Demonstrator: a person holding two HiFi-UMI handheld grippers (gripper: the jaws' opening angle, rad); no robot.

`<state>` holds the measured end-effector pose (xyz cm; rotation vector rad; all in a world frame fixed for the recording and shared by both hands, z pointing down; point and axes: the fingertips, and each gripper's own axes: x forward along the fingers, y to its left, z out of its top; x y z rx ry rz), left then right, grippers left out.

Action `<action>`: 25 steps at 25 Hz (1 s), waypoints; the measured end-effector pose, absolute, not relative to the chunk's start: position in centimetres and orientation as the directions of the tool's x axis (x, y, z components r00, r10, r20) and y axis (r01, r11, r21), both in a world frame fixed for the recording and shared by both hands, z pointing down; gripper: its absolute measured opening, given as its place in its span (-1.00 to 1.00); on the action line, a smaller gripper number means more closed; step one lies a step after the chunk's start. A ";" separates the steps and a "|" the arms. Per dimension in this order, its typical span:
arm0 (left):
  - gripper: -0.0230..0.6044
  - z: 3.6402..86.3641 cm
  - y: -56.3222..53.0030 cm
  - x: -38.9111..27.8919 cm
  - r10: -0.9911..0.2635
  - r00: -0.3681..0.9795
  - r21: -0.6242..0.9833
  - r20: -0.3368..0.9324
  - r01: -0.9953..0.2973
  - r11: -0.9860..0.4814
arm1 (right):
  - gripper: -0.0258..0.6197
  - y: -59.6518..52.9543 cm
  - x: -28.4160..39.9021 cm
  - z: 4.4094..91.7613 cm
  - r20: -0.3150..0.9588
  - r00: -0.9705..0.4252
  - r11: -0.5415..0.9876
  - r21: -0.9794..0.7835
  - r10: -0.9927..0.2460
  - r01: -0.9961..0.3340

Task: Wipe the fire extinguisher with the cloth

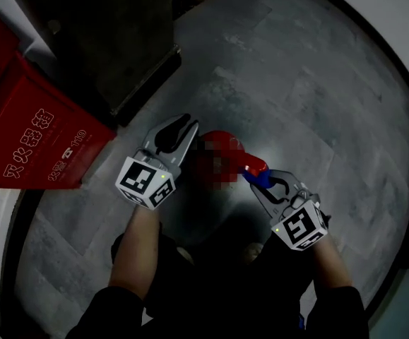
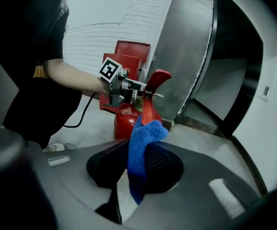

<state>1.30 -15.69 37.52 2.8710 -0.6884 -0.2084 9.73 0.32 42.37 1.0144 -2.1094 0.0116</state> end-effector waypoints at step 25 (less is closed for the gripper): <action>-0.65 39.5 -14.6 0.2 -0.379 0.925 0.192 -0.018 -0.369 -0.909 | -0.71 -3.0 0.6 38.6 0.518 -0.355 0.524 0.226 -0.778 -0.821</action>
